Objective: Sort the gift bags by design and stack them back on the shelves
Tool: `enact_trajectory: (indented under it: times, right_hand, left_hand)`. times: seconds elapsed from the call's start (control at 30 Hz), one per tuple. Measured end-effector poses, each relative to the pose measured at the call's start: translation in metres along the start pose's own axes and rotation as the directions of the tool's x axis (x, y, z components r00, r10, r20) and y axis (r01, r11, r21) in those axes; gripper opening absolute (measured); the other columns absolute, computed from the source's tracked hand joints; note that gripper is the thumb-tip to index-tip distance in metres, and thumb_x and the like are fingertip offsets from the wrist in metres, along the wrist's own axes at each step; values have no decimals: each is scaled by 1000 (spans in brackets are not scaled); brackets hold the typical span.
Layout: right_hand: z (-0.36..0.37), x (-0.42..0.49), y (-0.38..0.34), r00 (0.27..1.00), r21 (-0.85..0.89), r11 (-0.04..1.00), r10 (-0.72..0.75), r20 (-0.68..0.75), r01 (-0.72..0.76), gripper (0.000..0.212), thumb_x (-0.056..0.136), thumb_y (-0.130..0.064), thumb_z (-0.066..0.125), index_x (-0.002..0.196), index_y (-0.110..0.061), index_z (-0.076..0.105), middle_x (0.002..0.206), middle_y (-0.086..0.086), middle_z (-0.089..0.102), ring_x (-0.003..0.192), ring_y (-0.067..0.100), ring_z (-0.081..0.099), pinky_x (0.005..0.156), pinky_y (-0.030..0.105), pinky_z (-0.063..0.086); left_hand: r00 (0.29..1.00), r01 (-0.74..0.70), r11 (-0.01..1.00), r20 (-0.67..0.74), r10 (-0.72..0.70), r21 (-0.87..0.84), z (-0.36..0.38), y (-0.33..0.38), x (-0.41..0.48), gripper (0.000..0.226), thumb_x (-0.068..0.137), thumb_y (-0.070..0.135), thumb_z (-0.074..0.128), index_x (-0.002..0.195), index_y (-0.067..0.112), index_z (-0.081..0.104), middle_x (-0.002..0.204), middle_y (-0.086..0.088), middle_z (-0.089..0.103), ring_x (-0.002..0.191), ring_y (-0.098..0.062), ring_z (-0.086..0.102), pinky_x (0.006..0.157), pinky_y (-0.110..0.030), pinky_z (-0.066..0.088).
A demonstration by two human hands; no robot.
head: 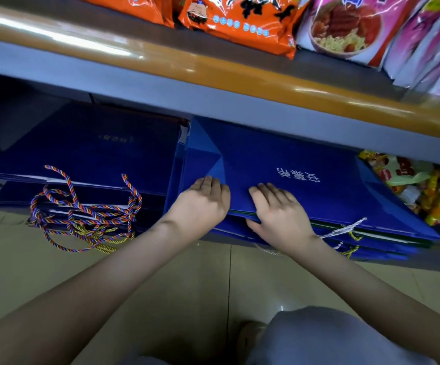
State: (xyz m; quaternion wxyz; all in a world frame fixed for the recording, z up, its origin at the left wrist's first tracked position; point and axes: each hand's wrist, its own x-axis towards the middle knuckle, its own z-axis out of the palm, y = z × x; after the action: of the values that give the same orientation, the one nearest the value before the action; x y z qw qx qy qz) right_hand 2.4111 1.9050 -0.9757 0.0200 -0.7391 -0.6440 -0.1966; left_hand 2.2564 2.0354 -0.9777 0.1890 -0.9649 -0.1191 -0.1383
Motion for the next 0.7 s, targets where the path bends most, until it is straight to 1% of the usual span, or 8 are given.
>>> enact_trajectory:
  times: [0.07, 0.17, 0.27, 0.33, 0.4, 0.47, 0.6, 0.7]
  right_hand:
    - [0, 1, -14, 999, 6, 999, -38, -8, 38, 67, 57, -36, 86, 109, 1, 63, 104, 23, 68, 95, 37, 68, 80, 43, 56]
    - [7, 3, -35, 997, 11, 997, -78, 25, 78, 71, 59, -37, 85, 112, 0, 56, 103, 26, 67, 94, 39, 67, 80, 45, 56]
    - [13, 5, -45, 996, 21, 997, -79, 42, 78, 74, 63, -41, 82, 115, -2, 48, 106, 27, 67, 96, 39, 67, 83, 45, 56]
    - [16, 2, -46, 997, 31, 998, -62, 44, 61, 67, 76, -49, 68, 121, -5, 44, 111, 25, 65, 103, 39, 64, 87, 46, 54]
    - [16, -3, -44, 996, 53, 997, -64, 67, 61, 66, 85, -56, 45, 130, -8, 40, 119, 24, 62, 111, 39, 60, 93, 47, 51]
    - [18, -10, -41, 989, 56, 993, -112, 96, 107, 70, 85, -59, 39, 137, -12, 36, 128, 22, 58, 119, 38, 55, 97, 49, 48]
    - [25, -22, -33, 975, -14, 983, -179, 134, 183, 86, 69, -53, 74, 138, -19, 36, 135, 18, 53, 122, 38, 53, 97, 54, 46]
    - [28, -20, -28, 979, -46, 988, -139, 150, 148, 92, 63, -50, 81, 138, -17, 37, 134, 17, 54, 121, 38, 53, 94, 55, 47]
  left_hand:
    - [1000, 0, 1000, -21, 0, 13, -2, -6, -13, 25, 67, -3, 57, 87, -2, 72, 87, -22, 71, 79, -30, 71, 73, -34, 58]
    - [999, 14, 1000, -35, -14, 10, 2, -15, -31, 36, 78, -4, 37, 87, -1, 72, 88, -22, 71, 81, -30, 71, 74, -35, 58]
    - [997, 6, 1000, -78, -5, 12, 9, -20, -42, 35, 82, -2, 36, 92, 0, 70, 93, -23, 70, 85, -32, 70, 76, -37, 58]
    - [993, -21, 1000, -113, 22, 8, 14, -21, -45, 31, 85, 2, 35, 102, 0, 62, 100, -25, 68, 91, -35, 68, 80, -39, 57]
    - [986, -76, 997, -146, 79, 22, 22, -22, -50, 30, 90, 17, 35, 111, 1, 49, 108, -24, 66, 98, -34, 66, 88, -40, 54]
    - [985, -114, 993, -123, 117, 29, 29, -24, -54, 50, 91, 44, 31, 115, 2, 44, 113, -22, 65, 103, -33, 64, 93, -39, 49]
    - [984, -120, 991, -137, 112, -53, 35, -21, -51, 75, 86, 64, 25, 114, 0, 54, 115, -23, 64, 108, -34, 62, 97, -42, 46]
    - [975, -174, 985, -145, 171, -11, 40, -19, -46, 81, 81, 72, 38, 122, 2, 47, 124, -22, 59, 115, -34, 57, 102, -43, 41]
